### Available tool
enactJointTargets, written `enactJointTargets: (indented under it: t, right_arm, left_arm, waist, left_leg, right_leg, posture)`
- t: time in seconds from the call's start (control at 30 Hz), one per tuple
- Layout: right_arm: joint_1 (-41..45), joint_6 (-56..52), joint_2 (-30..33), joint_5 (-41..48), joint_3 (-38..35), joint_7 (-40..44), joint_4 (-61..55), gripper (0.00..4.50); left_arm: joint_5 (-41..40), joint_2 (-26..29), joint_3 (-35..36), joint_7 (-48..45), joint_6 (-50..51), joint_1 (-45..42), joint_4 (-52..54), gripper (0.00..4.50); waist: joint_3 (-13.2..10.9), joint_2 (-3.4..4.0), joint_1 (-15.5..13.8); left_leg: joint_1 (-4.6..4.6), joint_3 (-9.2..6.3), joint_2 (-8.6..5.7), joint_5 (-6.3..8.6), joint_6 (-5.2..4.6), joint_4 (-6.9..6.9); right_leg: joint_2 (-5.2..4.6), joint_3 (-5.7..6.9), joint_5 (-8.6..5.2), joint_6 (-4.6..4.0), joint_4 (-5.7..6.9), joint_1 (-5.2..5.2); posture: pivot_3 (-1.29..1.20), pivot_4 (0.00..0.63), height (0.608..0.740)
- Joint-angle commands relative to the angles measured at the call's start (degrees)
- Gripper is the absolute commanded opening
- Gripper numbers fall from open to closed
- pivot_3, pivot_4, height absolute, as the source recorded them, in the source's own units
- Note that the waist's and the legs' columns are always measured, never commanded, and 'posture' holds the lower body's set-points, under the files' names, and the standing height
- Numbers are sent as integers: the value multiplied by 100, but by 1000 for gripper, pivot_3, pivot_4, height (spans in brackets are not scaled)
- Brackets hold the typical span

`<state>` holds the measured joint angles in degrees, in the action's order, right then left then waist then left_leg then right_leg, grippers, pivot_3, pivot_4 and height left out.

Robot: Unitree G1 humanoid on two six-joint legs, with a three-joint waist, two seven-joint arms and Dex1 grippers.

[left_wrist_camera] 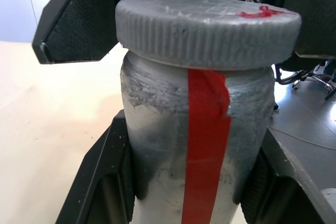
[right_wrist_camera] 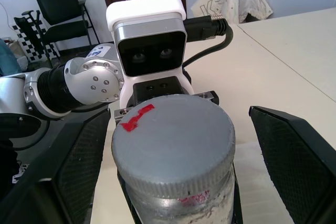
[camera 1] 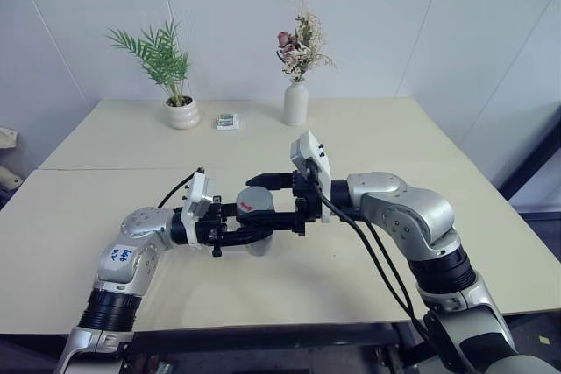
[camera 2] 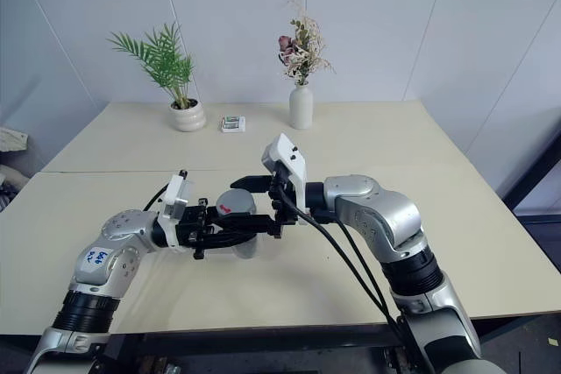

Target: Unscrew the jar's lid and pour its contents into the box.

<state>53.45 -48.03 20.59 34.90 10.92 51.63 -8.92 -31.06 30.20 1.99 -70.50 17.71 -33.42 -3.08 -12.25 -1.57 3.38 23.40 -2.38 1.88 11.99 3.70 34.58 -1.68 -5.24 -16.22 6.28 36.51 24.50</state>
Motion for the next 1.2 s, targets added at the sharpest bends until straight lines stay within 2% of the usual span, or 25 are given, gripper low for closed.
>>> enactJointTargets:
  t: [0.03,0.2,0.43,0.6,0.73,0.9,1.03,1.2]
  right_arm:
    - [133,112,-45,51,-127,26,-120,4069]
    - [99,142,-49,60,-120,75,-135,2587]
    - [209,-84,-314,450,-473,-136,-137,2570]
    - [667,-838,-992,1906,-1774,-988,325,2570]
    - [811,-1020,-1050,2325,-2124,-1309,430,2570]
    - [563,-421,-450,1727,-2029,-1135,209,2570]
    - [-610,1830,1012,-464,-1658,-712,603,2570]
    - [-1658,3496,1294,-1101,-2217,-814,1718,2570]
  left_arm:
    - [-72,74,82,-30,-20,-79,111,2008]
    - [-67,78,82,-44,-24,-87,98,2008]
    - [-61,83,79,-57,-8,-71,95,2008]
    - [-53,143,55,-103,17,10,118,2008]
    - [-53,177,30,-114,14,32,137,2008]
    - [-115,250,109,-40,55,105,266,2008]
    - [-254,428,470,186,142,200,424,2008]
    - [-420,605,848,432,324,267,532,2008]
  waist:
    - [0,0,0]
    - [0,0,0]
    - [0,0,2]
    - [-2,3,16]
    - [-1,1,2]
    - [-1,2,-7]
    - [2,-3,-42]
    - [0,-1,20]
  left_leg:
    - [0,0,0,0,0,0]
    - [0,0,0,0,0,0]
    - [0,0,0,0,0,0]
    - [1,0,2,0,0,0]
    - [-1,-4,3,0,0,-2]
    - [4,-2,2,1,-1,-5]
    - [7,-2,0,3,-3,-7]
    - [13,29,1,5,-5,-22]
  right_leg:
    - [0,0,0,0,0,0]
    - [0,0,0,0,0,0]
    - [0,0,0,0,0,0]
    - [0,-1,0,0,6,3]
    - [0,2,0,-1,8,1]
    - [-1,1,0,-1,-2,3]
    - [-1,3,-1,2,-15,2]
    - [-1,-21,5,15,-50,6]
  posture:
    - [0,150,740]
    - [0,150,740]
    - [0,150,740]
    - [0,150,740]
    - [0,150,740]
    - [0,150,740]
    - [0,150,740]
    - [0,150,740]
